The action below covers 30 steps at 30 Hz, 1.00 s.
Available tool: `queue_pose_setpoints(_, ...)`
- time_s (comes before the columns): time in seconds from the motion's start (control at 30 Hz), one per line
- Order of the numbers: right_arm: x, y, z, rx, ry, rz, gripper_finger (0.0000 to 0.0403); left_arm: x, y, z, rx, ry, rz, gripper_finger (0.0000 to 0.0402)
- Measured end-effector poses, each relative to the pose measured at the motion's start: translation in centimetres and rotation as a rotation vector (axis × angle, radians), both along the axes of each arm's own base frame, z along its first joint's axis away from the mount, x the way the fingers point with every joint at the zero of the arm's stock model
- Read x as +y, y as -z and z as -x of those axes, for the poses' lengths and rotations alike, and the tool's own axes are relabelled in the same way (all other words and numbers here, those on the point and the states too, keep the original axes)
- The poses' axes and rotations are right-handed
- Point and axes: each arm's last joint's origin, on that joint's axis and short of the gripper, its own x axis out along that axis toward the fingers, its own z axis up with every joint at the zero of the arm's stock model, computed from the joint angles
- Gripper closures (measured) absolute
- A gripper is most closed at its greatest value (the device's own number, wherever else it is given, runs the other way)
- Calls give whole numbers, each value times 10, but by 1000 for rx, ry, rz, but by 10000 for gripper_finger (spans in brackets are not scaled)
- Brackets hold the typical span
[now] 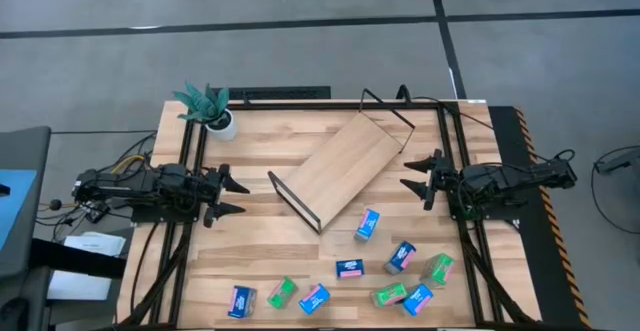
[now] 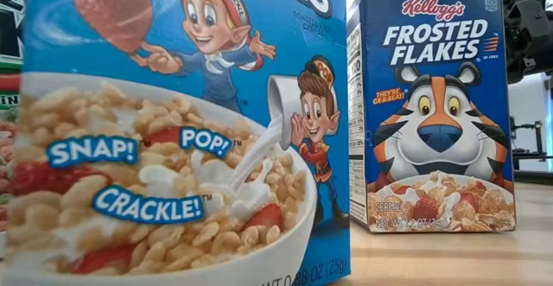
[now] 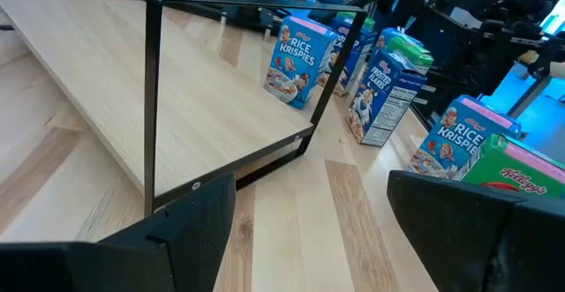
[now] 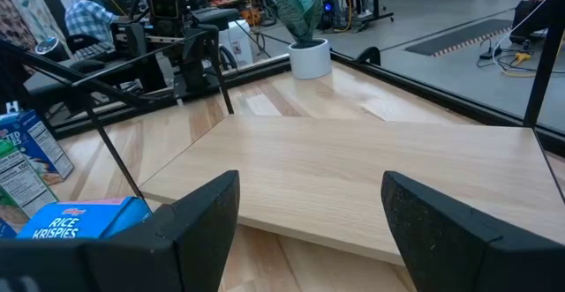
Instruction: Stack cereal on shelf
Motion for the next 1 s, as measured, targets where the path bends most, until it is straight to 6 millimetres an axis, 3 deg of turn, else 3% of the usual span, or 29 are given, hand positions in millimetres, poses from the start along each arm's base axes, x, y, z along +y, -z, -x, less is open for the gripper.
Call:
queue_pose_setpoints(0.27, 0, 0, 0, 0, 0, 0, 101, 2, 0, 0, -15, -51, -178, 116)
queue_pose_setpoints(0.57, 0, 0, 0, 0, 0, 0, 101, 3, -1, 0, -19, -99, -114, 116)
queue_pose_setpoints(0.8, 0, 0, 0, 0, 0, 0, 101, 4, -1, -1, -16, -136, 52, 116)
queue_pose_setpoints(1.0, -1, 0, 0, -2, 8, -1, 101, 7, -6, -1, -80, -272, 269, 116)
